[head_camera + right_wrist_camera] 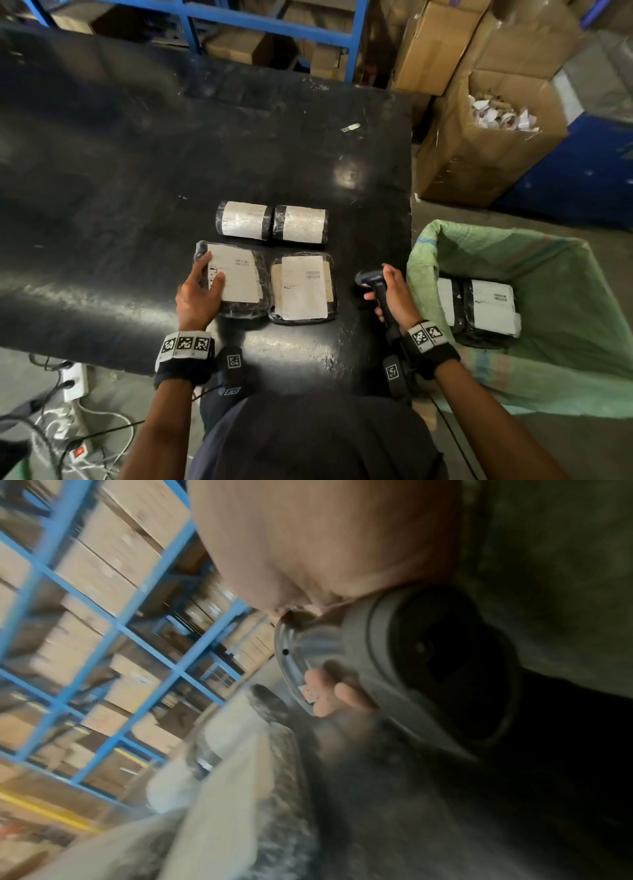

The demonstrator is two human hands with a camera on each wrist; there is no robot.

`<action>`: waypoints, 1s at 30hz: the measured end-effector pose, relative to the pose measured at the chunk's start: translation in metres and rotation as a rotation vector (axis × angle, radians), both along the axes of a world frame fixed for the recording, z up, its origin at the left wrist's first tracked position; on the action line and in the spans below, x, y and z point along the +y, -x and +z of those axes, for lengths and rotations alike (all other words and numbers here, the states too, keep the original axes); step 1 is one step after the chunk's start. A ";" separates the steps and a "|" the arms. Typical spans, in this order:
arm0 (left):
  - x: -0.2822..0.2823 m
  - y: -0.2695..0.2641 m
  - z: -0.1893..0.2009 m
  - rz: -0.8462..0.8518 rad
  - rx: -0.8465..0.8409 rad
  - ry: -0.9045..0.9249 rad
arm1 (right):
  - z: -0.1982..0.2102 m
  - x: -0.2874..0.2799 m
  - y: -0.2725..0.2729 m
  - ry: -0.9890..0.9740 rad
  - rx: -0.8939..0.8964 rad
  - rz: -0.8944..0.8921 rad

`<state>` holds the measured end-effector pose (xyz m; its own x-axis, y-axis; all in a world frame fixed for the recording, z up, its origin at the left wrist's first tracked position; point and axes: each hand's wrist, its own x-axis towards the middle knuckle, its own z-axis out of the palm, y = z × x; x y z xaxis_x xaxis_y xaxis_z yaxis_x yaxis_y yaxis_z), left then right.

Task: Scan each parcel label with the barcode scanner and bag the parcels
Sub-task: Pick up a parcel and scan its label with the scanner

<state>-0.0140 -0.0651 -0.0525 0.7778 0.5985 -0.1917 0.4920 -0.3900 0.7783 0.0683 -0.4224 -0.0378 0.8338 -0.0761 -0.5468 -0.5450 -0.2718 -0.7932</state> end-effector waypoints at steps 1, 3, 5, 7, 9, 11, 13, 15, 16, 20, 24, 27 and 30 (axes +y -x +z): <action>-0.005 -0.001 0.005 0.009 -0.042 -0.014 | 0.012 0.002 -0.001 -0.041 -0.013 0.011; -0.017 -0.003 0.014 0.026 -0.147 -0.030 | 0.039 0.007 -0.001 -0.150 -0.049 0.036; -0.029 -0.007 0.023 0.043 -0.241 -0.039 | 0.067 0.014 0.000 -0.265 -0.102 0.058; -0.042 -0.014 0.030 0.051 -0.315 -0.086 | 0.095 0.023 0.002 -0.347 -0.174 0.080; -0.060 -0.022 0.037 0.046 -0.373 -0.147 | 0.118 0.031 0.003 -0.397 -0.243 0.094; -0.079 -0.030 0.048 0.055 -0.418 -0.147 | 0.138 0.037 0.003 -0.428 -0.292 0.103; -0.094 -0.037 0.055 0.033 -0.450 -0.149 | 0.154 0.041 0.003 -0.458 -0.318 0.114; -0.104 -0.044 0.058 0.021 -0.482 -0.133 | 0.164 0.042 0.003 -0.489 -0.336 0.115; -0.108 -0.047 0.059 0.026 -0.498 -0.116 | 0.168 0.043 0.004 -0.504 -0.342 0.114; -0.122 -0.053 0.059 0.057 -0.547 -0.059 | 0.178 0.041 0.008 -0.547 -0.368 0.112; -0.126 -0.056 0.056 0.034 -0.564 -0.074 | 0.183 0.036 0.011 -0.601 -0.369 0.121; -0.130 -0.057 0.058 0.033 -0.573 -0.056 | 0.185 0.032 0.013 -0.627 -0.370 0.131; -0.132 -0.058 0.060 0.022 -0.604 -0.051 | 0.186 0.032 0.014 -0.627 -0.380 0.129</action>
<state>0.0437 -0.1969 0.0079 0.7273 0.6128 0.3090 -0.0228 -0.4285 0.9033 0.0545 -0.3909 0.1480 0.9553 0.2668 -0.1273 -0.1962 0.2502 -0.9481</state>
